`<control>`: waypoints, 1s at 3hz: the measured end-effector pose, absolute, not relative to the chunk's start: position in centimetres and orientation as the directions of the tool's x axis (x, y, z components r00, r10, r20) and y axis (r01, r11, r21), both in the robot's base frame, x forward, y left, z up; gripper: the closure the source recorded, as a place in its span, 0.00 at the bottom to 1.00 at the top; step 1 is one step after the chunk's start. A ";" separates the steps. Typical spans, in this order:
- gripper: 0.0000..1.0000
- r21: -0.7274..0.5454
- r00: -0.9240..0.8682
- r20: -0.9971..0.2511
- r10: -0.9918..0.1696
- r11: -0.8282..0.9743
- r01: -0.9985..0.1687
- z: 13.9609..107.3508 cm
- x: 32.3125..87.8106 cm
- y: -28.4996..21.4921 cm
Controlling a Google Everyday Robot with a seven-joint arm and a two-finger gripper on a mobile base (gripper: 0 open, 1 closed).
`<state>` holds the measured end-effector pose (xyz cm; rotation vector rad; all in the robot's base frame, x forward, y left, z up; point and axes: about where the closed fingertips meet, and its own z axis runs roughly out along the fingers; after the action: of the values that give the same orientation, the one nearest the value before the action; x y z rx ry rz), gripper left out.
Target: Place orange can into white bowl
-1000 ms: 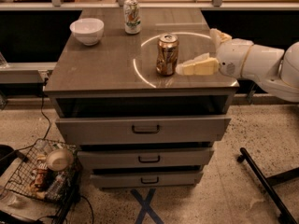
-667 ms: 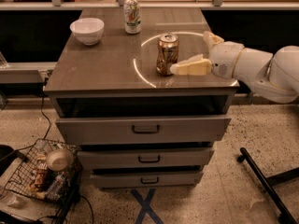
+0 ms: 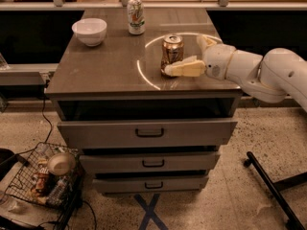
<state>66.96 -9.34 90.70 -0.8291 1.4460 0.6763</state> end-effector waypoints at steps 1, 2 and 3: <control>0.00 -0.064 0.028 -0.997 -0.074 0.543 -0.837 90.3 67.7 -7.8; 0.16 -0.080 0.046 -0.996 -0.079 0.508 -0.858 90.1 67.9 -5.8; 0.47 -0.079 0.046 -0.996 -0.078 0.504 -0.860 90.1 67.9 -5.5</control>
Offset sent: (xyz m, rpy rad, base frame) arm 0.0115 0.0552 -0.0096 -0.0074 -0.0272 0.1151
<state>67.85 -5.47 90.14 -0.8818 1.4131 0.7343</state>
